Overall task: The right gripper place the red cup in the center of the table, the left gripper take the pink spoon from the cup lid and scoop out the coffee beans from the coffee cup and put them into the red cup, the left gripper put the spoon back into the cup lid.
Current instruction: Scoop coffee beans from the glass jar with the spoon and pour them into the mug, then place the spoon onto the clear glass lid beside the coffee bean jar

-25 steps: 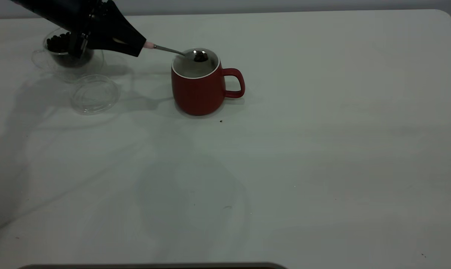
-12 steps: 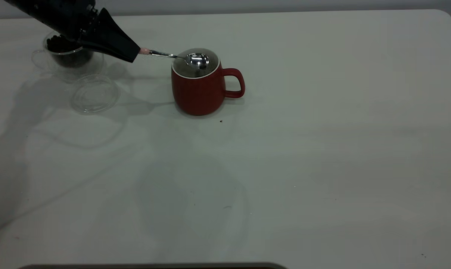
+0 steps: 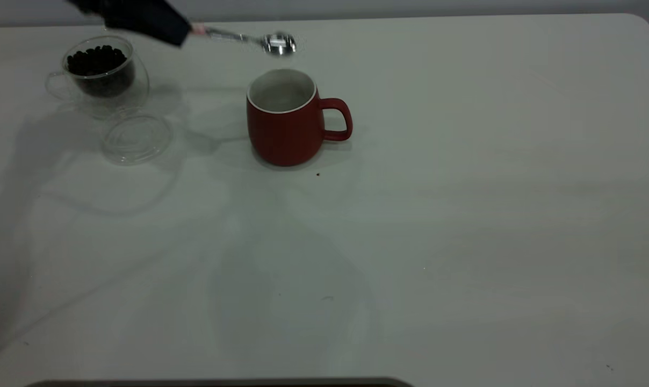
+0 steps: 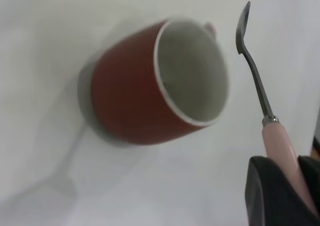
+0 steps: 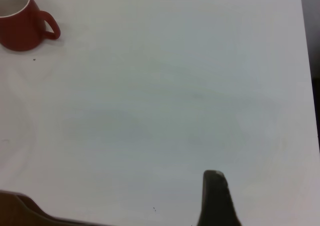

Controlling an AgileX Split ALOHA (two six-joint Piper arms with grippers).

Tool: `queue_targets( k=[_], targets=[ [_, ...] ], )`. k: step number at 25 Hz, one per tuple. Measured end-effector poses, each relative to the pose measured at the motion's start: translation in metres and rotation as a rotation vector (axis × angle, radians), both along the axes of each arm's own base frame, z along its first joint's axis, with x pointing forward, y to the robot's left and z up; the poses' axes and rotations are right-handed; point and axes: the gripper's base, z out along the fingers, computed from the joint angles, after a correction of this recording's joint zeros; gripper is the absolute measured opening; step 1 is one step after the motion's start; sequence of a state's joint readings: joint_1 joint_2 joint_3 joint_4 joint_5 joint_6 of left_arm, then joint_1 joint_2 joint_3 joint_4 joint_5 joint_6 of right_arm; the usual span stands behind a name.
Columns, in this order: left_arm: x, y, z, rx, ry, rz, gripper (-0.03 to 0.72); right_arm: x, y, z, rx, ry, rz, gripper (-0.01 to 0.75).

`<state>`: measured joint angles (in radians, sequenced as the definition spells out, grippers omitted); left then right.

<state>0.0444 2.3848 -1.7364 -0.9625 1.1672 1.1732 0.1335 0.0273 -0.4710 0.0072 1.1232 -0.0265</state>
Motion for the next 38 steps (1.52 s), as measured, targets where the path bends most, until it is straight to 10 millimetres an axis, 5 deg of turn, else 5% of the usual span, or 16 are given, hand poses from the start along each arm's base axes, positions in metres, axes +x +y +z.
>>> queue_targets(
  k=[8, 13, 22, 31, 38],
  targets=[
    [-0.015, 0.046, 0.055, 0.204, 0.105, 0.188, 0.117, 0.000, 0.000, 0.000, 0.000, 0.000, 0.000, 0.534],
    [-0.048, 0.093, 0.069, 0.206, 0.141, 0.289, 0.117, 0.000, 0.000, 0.000, 0.000, 0.000, 0.000, 0.534],
    [-0.089, 0.174, 0.015, 0.070, 0.293, 0.480, 0.117, 0.000, 0.000, 0.000, 0.000, 0.000, 0.000, 0.534],
    [-0.080, 0.172, -0.061, -0.037, 0.377, 0.564, 0.117, 0.000, 0.000, 0.000, 0.000, 0.000, 0.000, 0.534],
    [-0.076, 0.168, -0.098, -0.111, 0.392, 0.649, 0.117, 0.000, 0.000, 0.000, 0.000, 0.000, 0.000, 0.534]
  ],
)
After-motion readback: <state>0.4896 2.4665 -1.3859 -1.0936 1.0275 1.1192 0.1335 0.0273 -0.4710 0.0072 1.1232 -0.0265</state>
